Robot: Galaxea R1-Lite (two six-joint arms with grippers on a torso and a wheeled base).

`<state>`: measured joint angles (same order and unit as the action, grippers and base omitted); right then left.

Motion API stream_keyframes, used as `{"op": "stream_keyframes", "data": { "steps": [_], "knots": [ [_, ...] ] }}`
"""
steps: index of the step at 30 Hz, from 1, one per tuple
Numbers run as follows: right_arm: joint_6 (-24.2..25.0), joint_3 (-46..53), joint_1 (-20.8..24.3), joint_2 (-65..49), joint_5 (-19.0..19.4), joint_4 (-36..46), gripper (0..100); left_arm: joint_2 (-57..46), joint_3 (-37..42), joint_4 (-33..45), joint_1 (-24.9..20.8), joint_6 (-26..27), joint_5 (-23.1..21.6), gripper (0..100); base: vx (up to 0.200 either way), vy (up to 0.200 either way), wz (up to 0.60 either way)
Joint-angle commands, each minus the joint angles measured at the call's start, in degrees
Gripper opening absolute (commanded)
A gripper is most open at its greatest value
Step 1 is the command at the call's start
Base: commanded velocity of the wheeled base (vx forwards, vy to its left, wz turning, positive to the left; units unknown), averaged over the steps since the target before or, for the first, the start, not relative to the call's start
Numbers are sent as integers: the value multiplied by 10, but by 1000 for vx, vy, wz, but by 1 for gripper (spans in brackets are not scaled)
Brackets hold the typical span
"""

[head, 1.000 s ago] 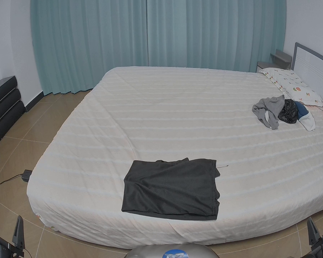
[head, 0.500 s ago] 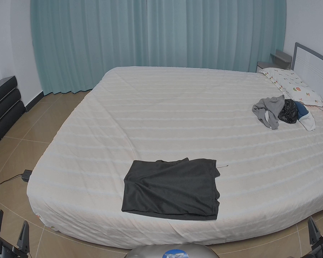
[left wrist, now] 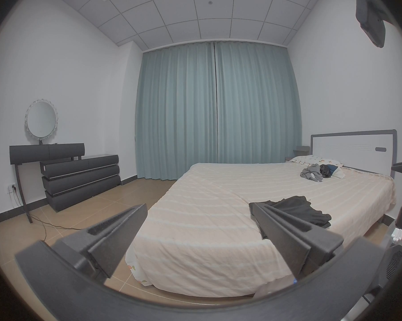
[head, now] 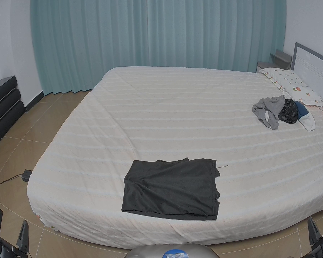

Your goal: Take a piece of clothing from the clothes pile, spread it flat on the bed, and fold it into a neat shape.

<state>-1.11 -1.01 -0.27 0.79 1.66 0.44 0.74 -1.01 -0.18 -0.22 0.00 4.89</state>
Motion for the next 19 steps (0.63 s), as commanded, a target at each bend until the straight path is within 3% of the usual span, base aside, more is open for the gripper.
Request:
{"op": "stream_keyframes", "data": {
  "steps": [1,19],
  "knots": [
    [0,8,0,-7,0,0,100,-7,10,0,0,0,0,100,0,0,0],
    [2,8,1,-6,-1,0,100,-7,10,0,0,0,0,100,0,0,0]
  ]
}}
